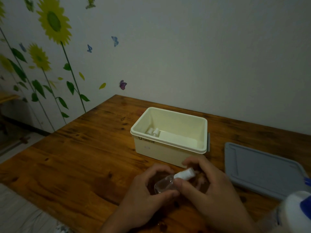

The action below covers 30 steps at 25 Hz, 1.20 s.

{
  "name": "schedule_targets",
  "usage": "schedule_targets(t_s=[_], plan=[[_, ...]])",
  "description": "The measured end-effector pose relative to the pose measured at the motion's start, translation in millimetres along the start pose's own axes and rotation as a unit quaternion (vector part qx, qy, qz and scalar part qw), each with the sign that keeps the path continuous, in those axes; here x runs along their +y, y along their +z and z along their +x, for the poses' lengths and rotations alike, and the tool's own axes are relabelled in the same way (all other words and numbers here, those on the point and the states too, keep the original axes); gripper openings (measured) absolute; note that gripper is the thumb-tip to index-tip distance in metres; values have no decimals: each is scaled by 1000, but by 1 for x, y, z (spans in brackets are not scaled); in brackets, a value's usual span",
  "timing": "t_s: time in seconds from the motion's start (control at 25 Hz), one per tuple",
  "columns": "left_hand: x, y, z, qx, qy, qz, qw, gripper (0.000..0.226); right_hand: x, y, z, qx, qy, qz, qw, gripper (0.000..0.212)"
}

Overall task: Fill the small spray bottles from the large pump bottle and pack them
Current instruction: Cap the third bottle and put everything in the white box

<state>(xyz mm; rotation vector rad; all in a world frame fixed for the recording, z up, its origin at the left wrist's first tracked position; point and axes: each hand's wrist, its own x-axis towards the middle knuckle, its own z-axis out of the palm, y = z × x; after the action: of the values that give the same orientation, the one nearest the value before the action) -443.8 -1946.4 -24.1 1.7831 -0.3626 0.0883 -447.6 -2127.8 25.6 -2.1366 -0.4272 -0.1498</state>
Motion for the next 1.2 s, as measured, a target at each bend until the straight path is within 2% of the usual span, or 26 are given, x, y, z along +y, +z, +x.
schedule_targets(t_s=[0.12, 0.28, 0.44, 0.52, 0.6, 0.68, 0.92, 1.04, 1.2], plan=[[-2, 0, 0, 2, 5, -2, 1000, 39, 2, -6, -1, -53, -14, 47, 997, 28], [-3, 0, 0, 3, -6, 13, 1000, 43, 0, -1, -1, -15, 29, 43, 999, 9], [-1, 1, -2, -7, -12, 24, 1000, 43, 3, 5, 1, 8, 33, -25, 999, 27], [1, 1, -2, -4, -12, 22, 1000, 44, 3, 2, 0, -16, 42, 10, 999, 23], [2, 0, -1, -6, -7, 21, 1000, 43, 3, -3, -1, -66, 50, 70, 994, 27], [1, 0, -1, -9, -4, 22, 1000, 42, 5, -5, -2, -82, 35, 74, 993, 22], [-4, 2, -1, 2, 10, 40, 999, 37, 3, 9, -2, 0, 15, 21, 1000, 5], [-3, 3, -1, 20, 30, 44, 998, 36, 3, 18, -2, 33, 13, 59, 998, 7], [-4, 3, -1, 49, 36, 21, 998, 32, 5, 19, -1, 11, -12, 89, 996, 17]])
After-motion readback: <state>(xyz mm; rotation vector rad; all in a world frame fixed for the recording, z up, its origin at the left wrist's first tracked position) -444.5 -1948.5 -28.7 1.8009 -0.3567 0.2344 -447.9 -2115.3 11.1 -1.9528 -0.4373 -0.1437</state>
